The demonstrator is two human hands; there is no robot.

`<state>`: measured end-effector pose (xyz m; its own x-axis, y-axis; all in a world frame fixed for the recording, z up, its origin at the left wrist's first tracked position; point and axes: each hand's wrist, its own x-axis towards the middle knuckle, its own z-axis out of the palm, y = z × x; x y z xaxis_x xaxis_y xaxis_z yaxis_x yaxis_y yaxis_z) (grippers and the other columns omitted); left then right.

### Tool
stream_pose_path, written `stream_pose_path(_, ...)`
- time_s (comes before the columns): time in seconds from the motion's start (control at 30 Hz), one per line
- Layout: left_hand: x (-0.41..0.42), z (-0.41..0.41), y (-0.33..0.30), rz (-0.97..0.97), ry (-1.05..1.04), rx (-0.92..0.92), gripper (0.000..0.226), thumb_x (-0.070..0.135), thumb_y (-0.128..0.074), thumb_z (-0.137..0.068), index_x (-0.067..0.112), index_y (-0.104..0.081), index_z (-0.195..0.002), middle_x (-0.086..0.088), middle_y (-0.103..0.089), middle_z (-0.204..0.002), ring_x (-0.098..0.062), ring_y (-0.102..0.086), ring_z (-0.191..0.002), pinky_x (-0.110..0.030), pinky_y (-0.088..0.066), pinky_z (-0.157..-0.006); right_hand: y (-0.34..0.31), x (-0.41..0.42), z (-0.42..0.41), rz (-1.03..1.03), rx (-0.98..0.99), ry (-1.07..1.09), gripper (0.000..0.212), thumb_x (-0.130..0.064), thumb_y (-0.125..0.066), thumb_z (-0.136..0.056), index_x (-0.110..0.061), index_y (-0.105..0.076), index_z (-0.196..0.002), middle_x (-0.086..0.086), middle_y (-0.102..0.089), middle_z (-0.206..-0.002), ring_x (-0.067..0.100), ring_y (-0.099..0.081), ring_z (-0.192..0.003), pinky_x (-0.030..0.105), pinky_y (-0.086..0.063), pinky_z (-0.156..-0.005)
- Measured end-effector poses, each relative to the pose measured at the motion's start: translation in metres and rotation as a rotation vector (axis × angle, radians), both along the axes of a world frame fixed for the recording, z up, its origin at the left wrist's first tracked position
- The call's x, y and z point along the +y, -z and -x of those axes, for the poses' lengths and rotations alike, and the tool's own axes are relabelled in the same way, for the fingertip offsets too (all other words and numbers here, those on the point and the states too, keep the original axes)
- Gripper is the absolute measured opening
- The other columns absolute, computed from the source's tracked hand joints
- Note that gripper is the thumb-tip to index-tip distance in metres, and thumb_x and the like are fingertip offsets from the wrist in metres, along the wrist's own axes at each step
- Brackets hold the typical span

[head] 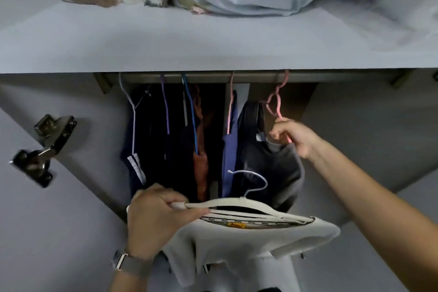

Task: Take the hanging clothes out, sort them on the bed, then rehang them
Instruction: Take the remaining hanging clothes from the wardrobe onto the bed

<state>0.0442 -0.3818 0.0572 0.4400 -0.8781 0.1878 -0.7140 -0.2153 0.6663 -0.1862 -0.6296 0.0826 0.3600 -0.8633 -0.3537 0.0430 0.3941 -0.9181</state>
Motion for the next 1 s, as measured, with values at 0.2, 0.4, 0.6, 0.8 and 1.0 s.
stream_pose_path(0.2,-0.012,0.016,0.003,0.047,0.129,-0.034,0.042,0.075,-0.062,-0.042,0.033,-0.064,-0.051,0.023,-0.06,-0.074,-0.002,-0.054,-0.066,-0.027,-0.042,-0.063,-0.022,0.025,0.013,0.221,0.172,-0.062,0.025,0.009,-0.058,-0.058,-0.011,-0.043,-0.053,0.004,-0.047,-0.045,0.014,-0.047,-0.042,0.017,-0.04,-0.044)
stream_pose_path(0.4,-0.024,0.047,0.009,0.073,0.322,-0.185,0.046,0.071,-0.064,-0.048,0.027,-0.054,-0.047,0.022,-0.052,-0.058,0.004,-0.048,-0.062,-0.029,-0.036,-0.065,0.013,0.082,0.064,0.347,0.633,-0.222,0.03,0.001,-0.067,-0.07,-0.012,-0.048,-0.05,-0.001,-0.042,-0.048,0.007,-0.035,-0.045,0.023,-0.029,-0.048)
stream_pose_path(0.6,-0.025,0.084,0.003,0.13,0.445,-0.122,0.043,0.07,-0.068,-0.044,0.028,-0.058,-0.045,0.03,-0.054,-0.102,0.009,-0.052,-0.09,-0.024,-0.032,-0.076,0.015,0.143,0.122,0.294,0.575,0.005,0.035,-0.025,-0.068,-0.077,0.0,-0.062,-0.054,0.01,-0.047,-0.05,0.019,-0.037,-0.05,0.027,-0.032,-0.054)
stream_pose_path(0.8,-0.008,0.132,-0.008,0.205,0.563,-0.123,0.038,0.064,-0.071,-0.046,0.027,-0.06,-0.046,0.025,-0.047,-0.133,0.0,-0.05,-0.112,-0.028,-0.04,-0.087,-0.008,0.206,0.183,0.327,0.582,-0.154,0.049,-0.03,-0.07,-0.085,-0.017,-0.046,-0.045,0.009,-0.031,-0.05,0.02,-0.024,-0.052,0.031,-0.021,-0.053)
stream_pose_path(1.0,0.01,0.216,-0.021,0.287,0.763,-0.163,0.043,0.068,-0.07,-0.051,0.026,-0.059,-0.046,0.025,-0.063,-0.106,0.002,-0.052,-0.11,-0.031,-0.035,-0.095,-0.031,0.275,0.241,0.311,0.573,-0.263,0.052,-0.034,-0.068,-0.086,-0.011,-0.043,-0.047,-0.001,-0.027,-0.049,0.013,-0.023,-0.052,0.026,-0.02,-0.053)
